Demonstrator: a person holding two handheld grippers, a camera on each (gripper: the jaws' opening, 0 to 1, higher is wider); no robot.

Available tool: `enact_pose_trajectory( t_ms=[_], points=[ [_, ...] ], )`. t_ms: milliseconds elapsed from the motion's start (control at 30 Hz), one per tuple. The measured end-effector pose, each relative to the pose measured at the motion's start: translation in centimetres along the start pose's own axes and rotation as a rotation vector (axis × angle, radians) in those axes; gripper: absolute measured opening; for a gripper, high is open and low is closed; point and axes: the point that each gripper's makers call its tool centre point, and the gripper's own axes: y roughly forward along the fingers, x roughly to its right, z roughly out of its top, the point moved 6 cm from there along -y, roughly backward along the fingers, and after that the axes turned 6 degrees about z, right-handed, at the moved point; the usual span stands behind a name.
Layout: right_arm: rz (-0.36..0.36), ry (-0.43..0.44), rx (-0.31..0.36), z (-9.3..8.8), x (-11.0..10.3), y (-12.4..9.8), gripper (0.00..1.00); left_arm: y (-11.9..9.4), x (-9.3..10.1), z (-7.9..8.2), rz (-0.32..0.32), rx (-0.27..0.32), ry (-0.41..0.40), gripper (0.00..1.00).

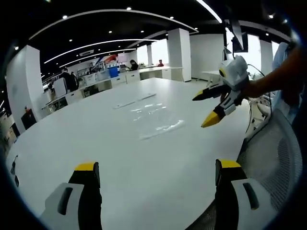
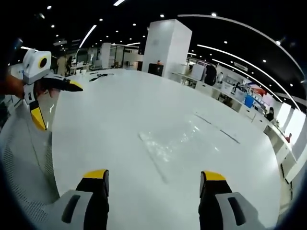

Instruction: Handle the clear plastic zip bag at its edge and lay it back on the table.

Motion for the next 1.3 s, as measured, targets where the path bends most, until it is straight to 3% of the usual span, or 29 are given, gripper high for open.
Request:
enact_pose_trajectory(
  t_ms=[367,633,1300],
  points=[
    [0.013,-0.059,-0.035,-0.1,0.7,1.5,0.68,0.0,0.4,0.2,-0.009,-0.005,-0.001,0.99],
    [0.039,-0.096,-0.063,0.0,0.8,2.4,0.56,0.0,0.6,0.1,-0.015,-0.011,0.014,0.99],
    [0.089,-0.114,-0.124,0.2,1.7,4.7,0.38,0.0,0.6,0.2,-0.020,-0.023,0.021,0.99]
  ],
)
